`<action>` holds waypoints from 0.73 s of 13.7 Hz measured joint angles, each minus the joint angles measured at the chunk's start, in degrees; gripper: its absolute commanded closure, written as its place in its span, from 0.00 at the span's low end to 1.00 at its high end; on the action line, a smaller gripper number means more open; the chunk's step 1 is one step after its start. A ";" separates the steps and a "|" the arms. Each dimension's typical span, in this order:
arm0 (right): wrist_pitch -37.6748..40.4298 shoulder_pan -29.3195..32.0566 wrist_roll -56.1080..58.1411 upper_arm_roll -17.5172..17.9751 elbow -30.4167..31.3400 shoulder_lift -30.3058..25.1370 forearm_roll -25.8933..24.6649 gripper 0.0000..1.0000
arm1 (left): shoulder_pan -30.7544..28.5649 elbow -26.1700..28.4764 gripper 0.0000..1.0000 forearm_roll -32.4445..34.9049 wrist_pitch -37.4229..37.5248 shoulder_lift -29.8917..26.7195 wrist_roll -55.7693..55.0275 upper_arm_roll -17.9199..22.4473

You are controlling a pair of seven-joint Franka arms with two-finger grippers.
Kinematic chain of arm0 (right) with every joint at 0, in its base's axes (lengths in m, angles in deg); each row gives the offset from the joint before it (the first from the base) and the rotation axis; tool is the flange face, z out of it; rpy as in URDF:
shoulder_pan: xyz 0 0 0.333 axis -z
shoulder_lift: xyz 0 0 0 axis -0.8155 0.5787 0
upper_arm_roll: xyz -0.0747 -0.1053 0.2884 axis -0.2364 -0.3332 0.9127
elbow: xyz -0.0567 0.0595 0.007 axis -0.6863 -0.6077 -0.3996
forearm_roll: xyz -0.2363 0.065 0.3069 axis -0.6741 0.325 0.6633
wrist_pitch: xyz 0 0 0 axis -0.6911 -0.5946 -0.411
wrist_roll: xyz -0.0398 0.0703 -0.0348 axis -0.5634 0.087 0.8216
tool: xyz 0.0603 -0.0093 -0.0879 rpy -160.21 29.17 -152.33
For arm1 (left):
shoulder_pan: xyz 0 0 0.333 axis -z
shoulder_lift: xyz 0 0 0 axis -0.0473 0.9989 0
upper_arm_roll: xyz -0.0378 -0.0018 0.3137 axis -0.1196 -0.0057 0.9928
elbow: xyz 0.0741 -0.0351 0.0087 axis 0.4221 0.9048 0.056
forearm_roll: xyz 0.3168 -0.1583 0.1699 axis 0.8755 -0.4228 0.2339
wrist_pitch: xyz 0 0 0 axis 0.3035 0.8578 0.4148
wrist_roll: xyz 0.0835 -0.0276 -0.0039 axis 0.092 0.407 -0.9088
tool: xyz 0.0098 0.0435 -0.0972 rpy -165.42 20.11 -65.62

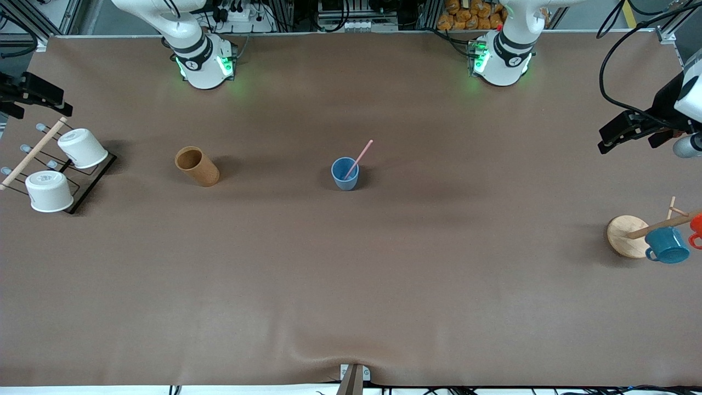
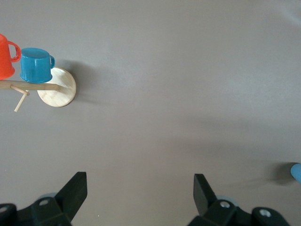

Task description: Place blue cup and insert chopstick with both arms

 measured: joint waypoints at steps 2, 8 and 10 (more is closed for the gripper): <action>-0.48 0.00 -0.86 0.10 -0.12 -0.02 -0.42 0.00 | 0.00 0.00 0.00 0.00 0.00 0.00 0.00 -0.04; -3.36 -0.01 -4.21 0.33 -0.10 0.02 -1.55 0.00 | 0.01 -0.14 0.00 0.00 -0.09 0.00 0.00 -0.04; -3.81 -0.01 -4.57 0.35 -0.09 0.02 -1.64 0.00 | 0.03 -0.27 0.00 0.00 -0.20 0.00 0.00 -0.06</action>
